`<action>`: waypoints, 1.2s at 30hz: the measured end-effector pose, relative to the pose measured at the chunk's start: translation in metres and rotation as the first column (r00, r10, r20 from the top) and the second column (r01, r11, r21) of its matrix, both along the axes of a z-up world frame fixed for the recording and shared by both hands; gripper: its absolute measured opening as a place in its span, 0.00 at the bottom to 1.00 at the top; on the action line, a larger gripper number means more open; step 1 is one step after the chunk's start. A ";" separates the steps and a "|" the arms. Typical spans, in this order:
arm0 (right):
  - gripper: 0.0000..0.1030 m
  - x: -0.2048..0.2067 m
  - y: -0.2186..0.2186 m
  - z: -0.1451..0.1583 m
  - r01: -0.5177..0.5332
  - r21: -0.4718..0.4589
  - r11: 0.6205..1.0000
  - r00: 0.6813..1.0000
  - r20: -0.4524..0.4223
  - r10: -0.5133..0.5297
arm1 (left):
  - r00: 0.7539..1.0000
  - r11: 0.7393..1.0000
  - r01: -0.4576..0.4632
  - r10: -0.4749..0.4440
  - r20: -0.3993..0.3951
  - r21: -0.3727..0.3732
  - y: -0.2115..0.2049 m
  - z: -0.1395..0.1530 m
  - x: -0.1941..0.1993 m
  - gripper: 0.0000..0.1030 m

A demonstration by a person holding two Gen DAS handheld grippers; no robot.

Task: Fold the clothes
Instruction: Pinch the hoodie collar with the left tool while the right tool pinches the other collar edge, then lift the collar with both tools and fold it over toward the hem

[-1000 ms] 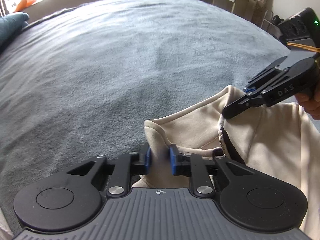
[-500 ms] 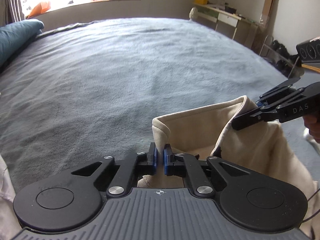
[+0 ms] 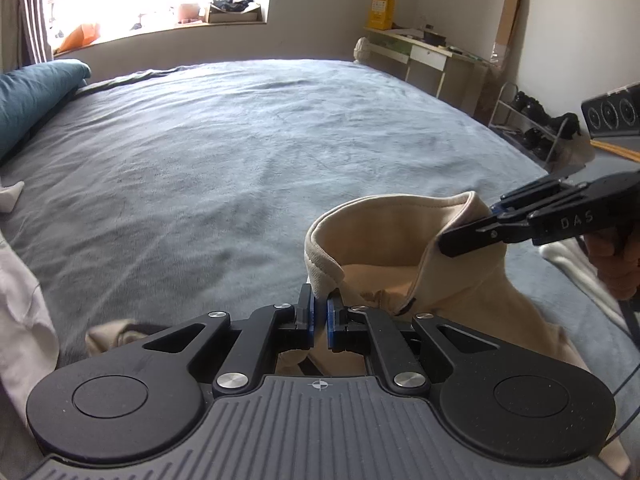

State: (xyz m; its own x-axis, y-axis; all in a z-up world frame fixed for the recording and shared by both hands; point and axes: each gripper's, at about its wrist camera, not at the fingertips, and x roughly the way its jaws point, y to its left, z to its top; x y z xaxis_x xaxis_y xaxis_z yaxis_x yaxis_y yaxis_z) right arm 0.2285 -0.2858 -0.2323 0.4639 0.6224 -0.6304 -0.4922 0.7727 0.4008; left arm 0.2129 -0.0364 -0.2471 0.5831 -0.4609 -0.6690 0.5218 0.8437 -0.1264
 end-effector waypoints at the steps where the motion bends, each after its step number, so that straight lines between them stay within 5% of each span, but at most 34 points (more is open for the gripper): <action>1: 0.07 -0.008 0.000 0.000 0.005 0.005 1.000 1.000 -0.003 -0.005 | 1.000 1.000 0.003 -0.003 -0.001 0.000 0.000 0.001 -0.007 0.04; 16: 0.07 -0.134 0.020 -0.004 0.009 0.019 1.000 1.000 -0.028 -0.009 | 0.994 0.994 0.102 -0.101 -0.039 0.032 0.007 -0.001 -0.110 0.04; 36: 0.07 -0.225 0.031 -0.024 -0.101 -0.069 0.993 0.987 -0.132 0.091 | 0.963 0.961 0.249 -0.233 -0.134 0.119 0.002 -0.024 -0.208 0.03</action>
